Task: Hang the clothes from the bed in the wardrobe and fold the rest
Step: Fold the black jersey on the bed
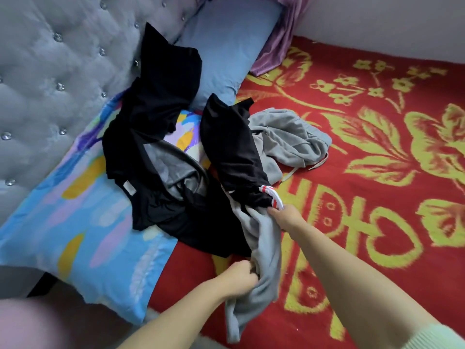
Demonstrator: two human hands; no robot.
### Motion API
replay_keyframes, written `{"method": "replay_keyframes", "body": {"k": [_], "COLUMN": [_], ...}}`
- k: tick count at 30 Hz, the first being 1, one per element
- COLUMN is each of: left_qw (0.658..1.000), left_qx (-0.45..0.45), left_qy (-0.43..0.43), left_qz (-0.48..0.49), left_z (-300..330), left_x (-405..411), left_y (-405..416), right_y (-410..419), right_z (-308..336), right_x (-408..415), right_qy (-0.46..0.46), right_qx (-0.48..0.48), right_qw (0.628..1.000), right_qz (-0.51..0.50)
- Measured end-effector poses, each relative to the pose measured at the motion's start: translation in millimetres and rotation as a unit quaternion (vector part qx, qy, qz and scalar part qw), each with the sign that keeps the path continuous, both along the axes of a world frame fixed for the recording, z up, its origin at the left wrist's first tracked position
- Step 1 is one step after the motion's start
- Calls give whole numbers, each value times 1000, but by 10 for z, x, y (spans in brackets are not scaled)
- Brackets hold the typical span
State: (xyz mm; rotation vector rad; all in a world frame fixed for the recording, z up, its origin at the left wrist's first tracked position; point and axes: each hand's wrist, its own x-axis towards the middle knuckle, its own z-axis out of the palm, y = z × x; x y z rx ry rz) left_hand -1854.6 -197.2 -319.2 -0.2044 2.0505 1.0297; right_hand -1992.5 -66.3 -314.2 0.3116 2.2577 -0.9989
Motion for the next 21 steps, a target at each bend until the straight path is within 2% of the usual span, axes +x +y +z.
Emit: {"method": "replay_keyframes", "body": {"k": [3,5,7,10,13,16,18,20,21], "left_qw": [992,973,953,951,960,937,939,940,937], "left_qx": [-99,-176,-223,-269,-213,-186,-122,-29,-8], "left_qy": [29,35,29,49,169,295,319,318,330], "left_qz": [67,149,202,142,66,19,53,119,114], "left_z": [-116,-135,-134,17,299,701,993,1230,1318], "left_x": [-107,-188,-269,-424,-688,-986,-1143,-1313,-1398], "left_y": [-391,-702,-931,-879,-486,-81,85,128,139], "right_y": [89,257,451,617,623,576,561,605,630], "right_z": [74,130,257,567,1039,1616,1962,2321,2538], "right_x": [71,145,183,193,169,138,116,101,124], "right_qy": [68,122,189,245,210,154,126,114,113], "right_qx": [83,111,54,-39,-136,-206,-321,-403,-435], "right_qw": [994,984,977,965,967,964,928,894,879], "right_qz": [36,71,78,82,49,-59,-143,-157,-156]}}
